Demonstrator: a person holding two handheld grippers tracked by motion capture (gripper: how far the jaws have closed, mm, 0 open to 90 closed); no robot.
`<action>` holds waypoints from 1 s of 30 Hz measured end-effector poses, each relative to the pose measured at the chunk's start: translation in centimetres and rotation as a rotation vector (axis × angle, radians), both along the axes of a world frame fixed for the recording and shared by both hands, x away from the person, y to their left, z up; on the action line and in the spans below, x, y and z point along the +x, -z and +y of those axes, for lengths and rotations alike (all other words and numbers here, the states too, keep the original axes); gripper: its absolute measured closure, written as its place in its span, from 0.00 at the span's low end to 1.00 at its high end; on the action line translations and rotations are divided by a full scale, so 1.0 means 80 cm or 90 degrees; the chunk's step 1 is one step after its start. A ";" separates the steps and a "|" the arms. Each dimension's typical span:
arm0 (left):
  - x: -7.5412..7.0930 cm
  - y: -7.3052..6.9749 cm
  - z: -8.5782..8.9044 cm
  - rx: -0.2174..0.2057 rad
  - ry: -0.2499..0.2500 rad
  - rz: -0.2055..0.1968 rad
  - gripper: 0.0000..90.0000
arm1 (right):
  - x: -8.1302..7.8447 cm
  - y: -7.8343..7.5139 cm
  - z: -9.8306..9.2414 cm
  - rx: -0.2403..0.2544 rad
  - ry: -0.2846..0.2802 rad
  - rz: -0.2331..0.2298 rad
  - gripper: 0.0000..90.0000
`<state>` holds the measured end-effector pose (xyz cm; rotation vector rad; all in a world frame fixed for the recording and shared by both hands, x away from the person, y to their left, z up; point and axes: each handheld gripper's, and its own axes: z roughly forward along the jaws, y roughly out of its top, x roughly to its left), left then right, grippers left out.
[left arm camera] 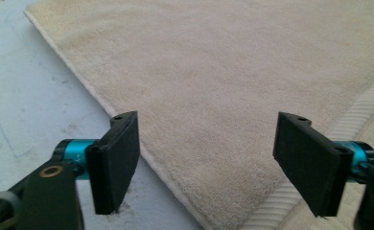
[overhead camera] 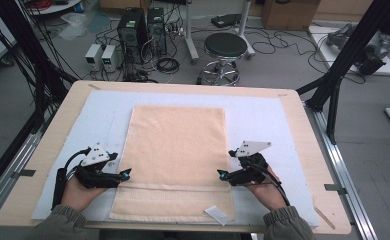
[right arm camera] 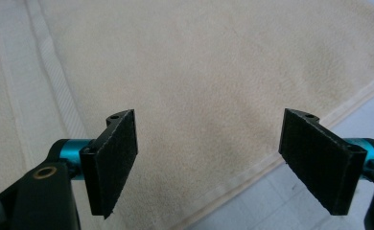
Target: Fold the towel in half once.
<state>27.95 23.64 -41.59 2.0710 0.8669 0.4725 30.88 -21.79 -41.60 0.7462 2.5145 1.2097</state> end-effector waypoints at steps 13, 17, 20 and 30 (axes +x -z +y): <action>0.003 0.021 0.000 0.016 0.037 0.038 0.49 | -0.008 0.024 0.014 -0.044 -0.060 0.025 0.60; 0.006 0.027 -0.003 0.028 0.051 0.046 0.61 | -0.008 0.026 0.016 -0.049 -0.066 0.030 0.70; 0.007 0.026 -0.005 0.031 0.059 0.046 0.73 | -0.008 0.027 0.016 -0.050 -0.077 0.031 0.80; 0.005 0.018 -0.008 0.035 0.049 0.031 0.94 | -0.005 0.025 0.012 -0.029 -0.078 0.045 0.95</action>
